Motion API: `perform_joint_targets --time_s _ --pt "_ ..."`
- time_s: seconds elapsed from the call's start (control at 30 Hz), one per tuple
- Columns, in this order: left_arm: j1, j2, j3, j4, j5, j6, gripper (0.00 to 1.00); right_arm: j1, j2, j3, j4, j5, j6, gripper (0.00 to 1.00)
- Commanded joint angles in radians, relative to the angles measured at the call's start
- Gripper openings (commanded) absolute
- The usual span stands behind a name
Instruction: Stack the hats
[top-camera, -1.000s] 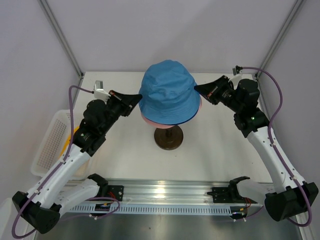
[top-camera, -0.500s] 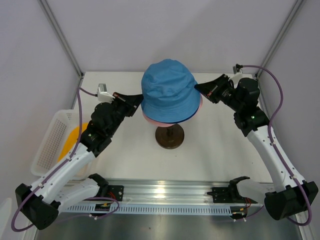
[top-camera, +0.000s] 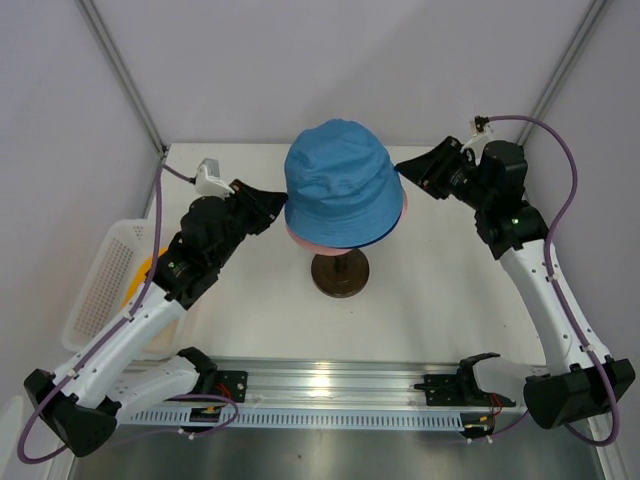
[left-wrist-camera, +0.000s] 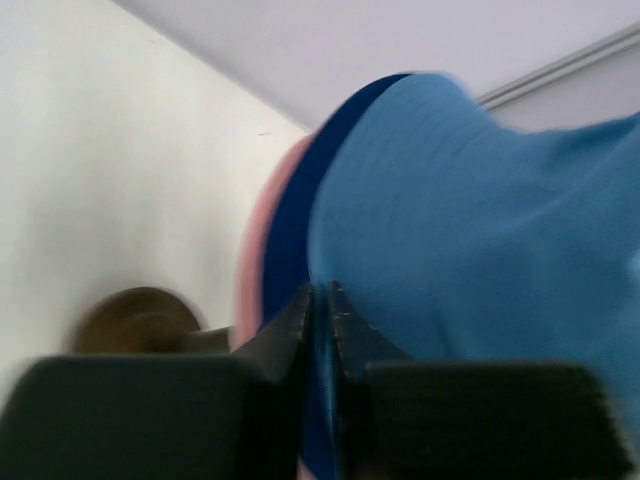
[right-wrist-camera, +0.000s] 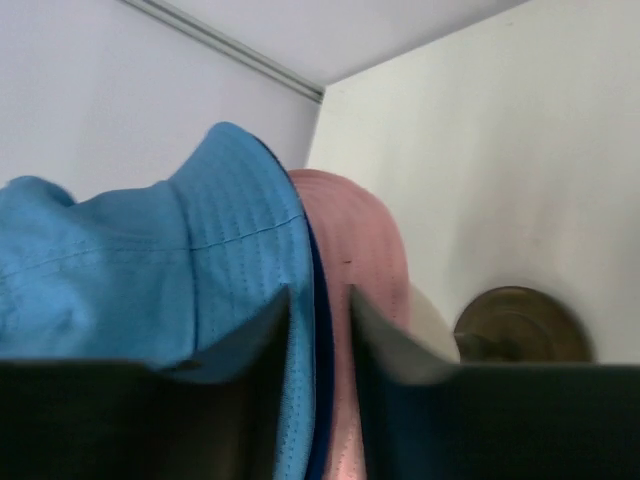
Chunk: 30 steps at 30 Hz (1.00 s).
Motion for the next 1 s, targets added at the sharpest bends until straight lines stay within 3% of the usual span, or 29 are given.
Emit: perform_joint_targets --time_s 0.0,0.03,0.17,0.2,0.27,0.43,0.53,0.57,0.63,0.67,0.7,0.77,0.97 --pt "-0.008 -0.002 0.047 -0.336 -0.041 0.170 0.31 -0.051 0.017 0.090 -0.128 -0.003 -0.127 0.40" --pt "-0.005 -0.016 0.064 -0.351 -0.052 0.176 0.41 -0.057 0.014 0.101 -0.148 -0.002 -0.143 0.48" --pt "0.072 -0.106 0.055 -0.361 -0.069 0.213 0.66 -0.104 -0.004 0.139 -0.179 -0.003 -0.201 0.82" --pt "0.098 -0.137 0.059 -0.367 -0.061 0.224 0.84 -0.120 -0.009 0.147 -0.182 -0.023 -0.203 0.90" --pt "0.188 -0.160 0.069 -0.396 -0.046 0.233 0.98 -0.177 -0.013 0.142 -0.187 -0.055 -0.204 0.95" --pt "0.339 -0.230 0.101 -0.497 -0.135 0.256 0.99 -0.226 -0.049 0.070 -0.208 -0.045 -0.235 0.99" --pt "0.472 -0.243 0.092 -0.571 -0.225 0.222 0.99 -0.230 -0.095 -0.018 -0.188 -0.010 -0.246 0.99" --pt "0.580 -0.235 0.087 -0.587 -0.237 0.204 1.00 -0.235 -0.105 -0.040 -0.180 -0.006 -0.246 1.00" --pt "0.733 -0.217 0.058 -0.621 -0.164 0.143 1.00 -0.240 -0.121 -0.075 -0.158 -0.017 -0.236 1.00" --pt "0.873 -0.194 0.046 -0.621 -0.105 0.108 0.99 -0.246 -0.127 -0.098 -0.153 -0.035 -0.235 0.99" --pt "0.928 -0.182 -0.009 -0.620 -0.027 0.085 1.00 -0.247 -0.127 -0.105 -0.150 -0.045 -0.235 1.00" --pt "1.036 -0.157 -0.045 -0.624 -0.006 0.037 1.00 -0.250 -0.119 -0.109 -0.141 -0.071 -0.236 0.99" --pt "1.091 -0.151 -0.168 -0.637 -0.092 -0.103 1.00 -0.253 -0.104 -0.098 -0.139 -0.095 -0.235 0.99"
